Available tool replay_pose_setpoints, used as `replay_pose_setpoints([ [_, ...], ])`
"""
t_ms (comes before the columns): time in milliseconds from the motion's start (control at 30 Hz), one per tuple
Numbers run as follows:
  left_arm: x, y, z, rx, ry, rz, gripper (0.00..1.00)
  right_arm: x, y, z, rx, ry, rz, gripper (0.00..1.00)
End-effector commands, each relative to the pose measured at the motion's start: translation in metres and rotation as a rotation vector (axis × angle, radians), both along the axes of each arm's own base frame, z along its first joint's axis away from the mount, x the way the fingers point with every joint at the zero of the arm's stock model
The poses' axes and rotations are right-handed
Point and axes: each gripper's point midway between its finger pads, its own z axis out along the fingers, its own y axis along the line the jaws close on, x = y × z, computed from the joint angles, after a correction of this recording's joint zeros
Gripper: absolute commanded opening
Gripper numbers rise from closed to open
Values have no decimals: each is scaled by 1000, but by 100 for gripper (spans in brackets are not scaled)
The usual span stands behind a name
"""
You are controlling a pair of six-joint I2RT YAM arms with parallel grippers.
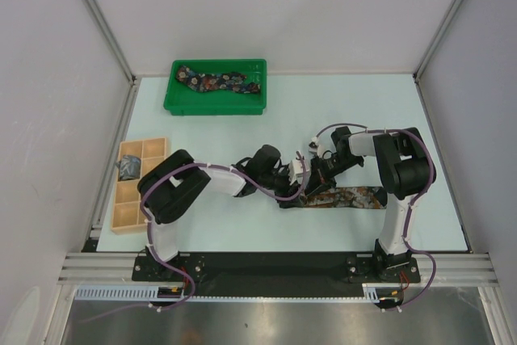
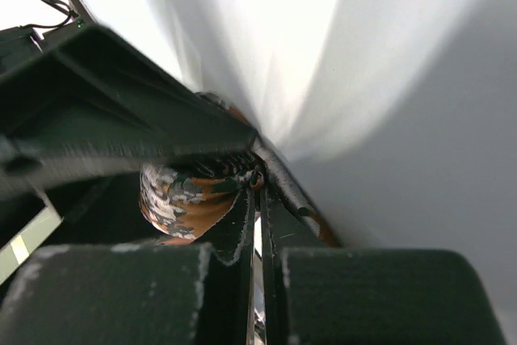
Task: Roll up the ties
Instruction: Roll the tie at the center of the board.
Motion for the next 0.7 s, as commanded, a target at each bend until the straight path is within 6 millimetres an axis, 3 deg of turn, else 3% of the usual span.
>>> replay_pose_setpoints([
  [0,-9,-16,2,-35,-35,-32,59,-12,-18,-37,-157,-23,59,0],
  [133,-3,2,-15,100,-110,5,35,-5,-13,-22,-108,-50,50,0],
  [167,1,5,-15,128,-152,3,26,0,-11,-13,-83,-68,44,7],
  [233,2,22,-27,234,-161,24,19,13,-15,0,-58,-92,22,16],
  [267,11,25,-24,272,-206,40,15,17,-15,9,-35,-101,14,28],
  [400,12,53,-34,449,-221,24,13,24,-23,34,28,-86,-23,39],
  [533,16,54,-28,498,-241,-10,13,13,-17,56,124,-59,-27,43],
  [667,13,55,-34,577,-216,-32,16,-2,-11,63,174,-35,-20,48],
])
